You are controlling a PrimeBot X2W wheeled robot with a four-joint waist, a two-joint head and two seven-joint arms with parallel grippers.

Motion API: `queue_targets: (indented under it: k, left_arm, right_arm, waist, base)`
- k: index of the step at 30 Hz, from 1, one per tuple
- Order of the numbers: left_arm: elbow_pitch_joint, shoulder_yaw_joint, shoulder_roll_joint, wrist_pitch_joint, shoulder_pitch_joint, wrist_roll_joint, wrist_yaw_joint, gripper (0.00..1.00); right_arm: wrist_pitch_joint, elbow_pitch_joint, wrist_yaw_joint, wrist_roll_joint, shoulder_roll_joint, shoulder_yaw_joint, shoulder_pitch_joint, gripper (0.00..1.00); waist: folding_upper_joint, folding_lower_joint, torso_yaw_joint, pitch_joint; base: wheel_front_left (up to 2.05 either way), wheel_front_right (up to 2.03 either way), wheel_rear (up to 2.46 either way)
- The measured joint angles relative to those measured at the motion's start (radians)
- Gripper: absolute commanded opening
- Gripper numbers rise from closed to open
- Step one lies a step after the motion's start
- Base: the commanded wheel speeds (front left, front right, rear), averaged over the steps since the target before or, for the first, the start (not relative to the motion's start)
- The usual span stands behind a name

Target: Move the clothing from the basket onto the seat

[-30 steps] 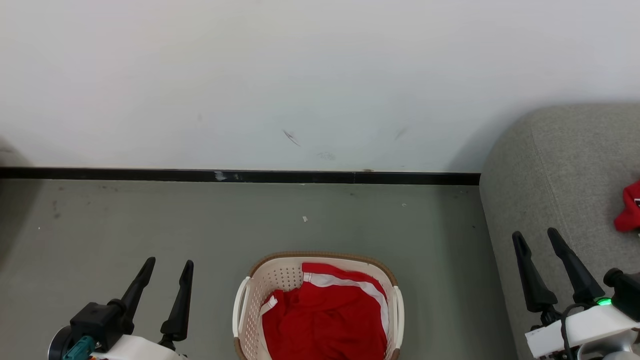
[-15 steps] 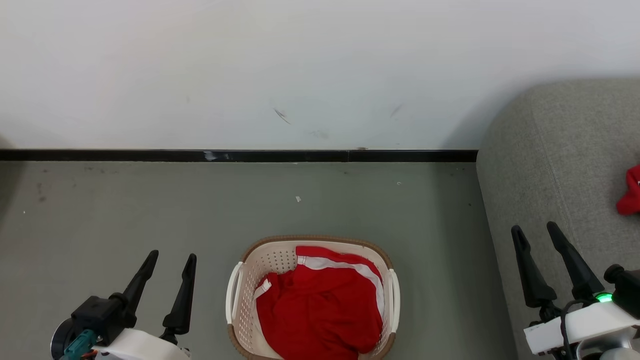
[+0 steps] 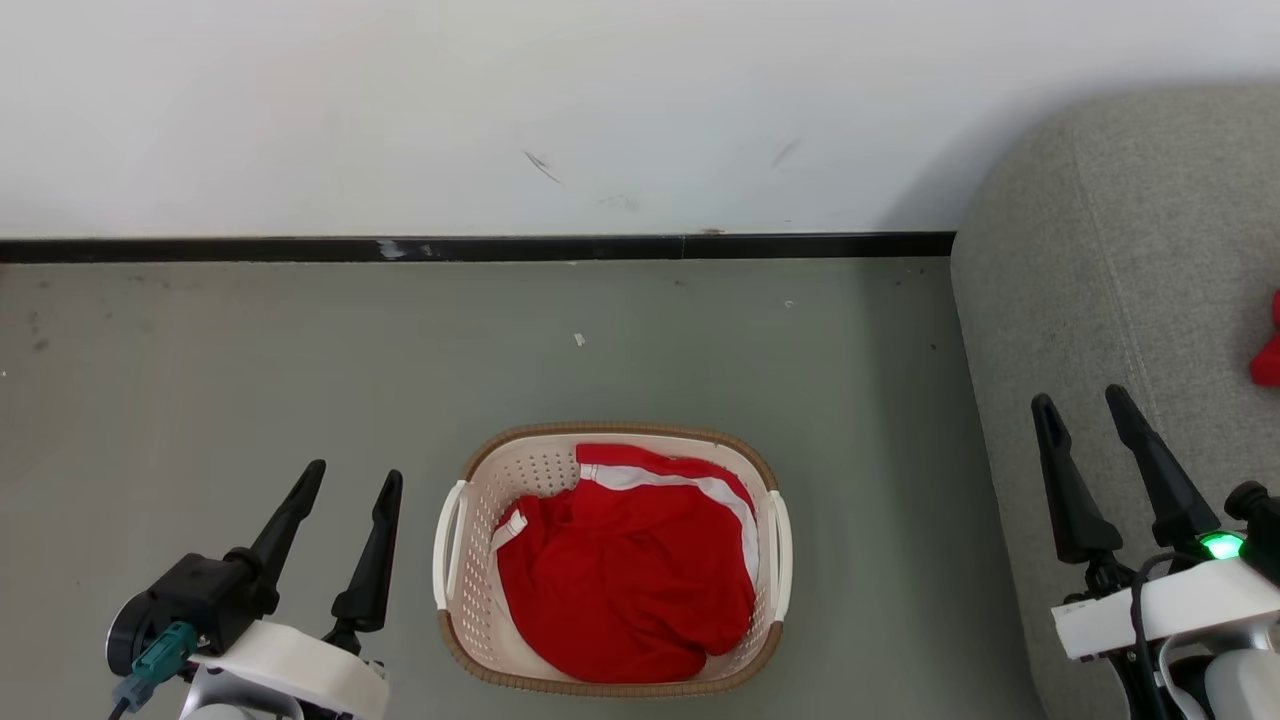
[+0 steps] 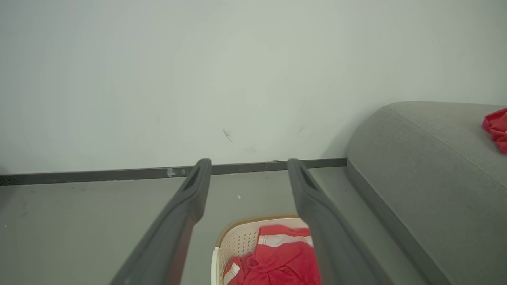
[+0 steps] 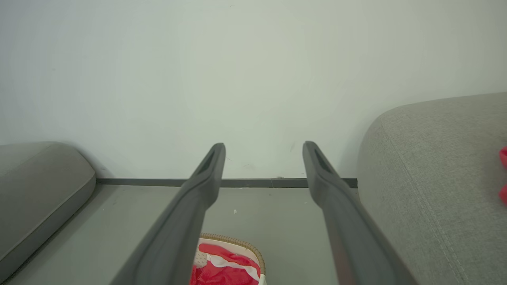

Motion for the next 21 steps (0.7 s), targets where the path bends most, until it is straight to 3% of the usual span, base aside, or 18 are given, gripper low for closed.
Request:
queue_targets:
  k: [21]
  left_arm:
    - [0.054,-0.058,-0.002,0.018,-0.131,0.007,-0.052,1.00]
  right_arm:
    - [0.000,-0.047,0.000,-0.002,0.003,-0.022,-0.105,1.00]
  waist:
    - [0.0000,0.0000,-0.035,0.159]
  base:
    - [0.00,0.00,0.00]
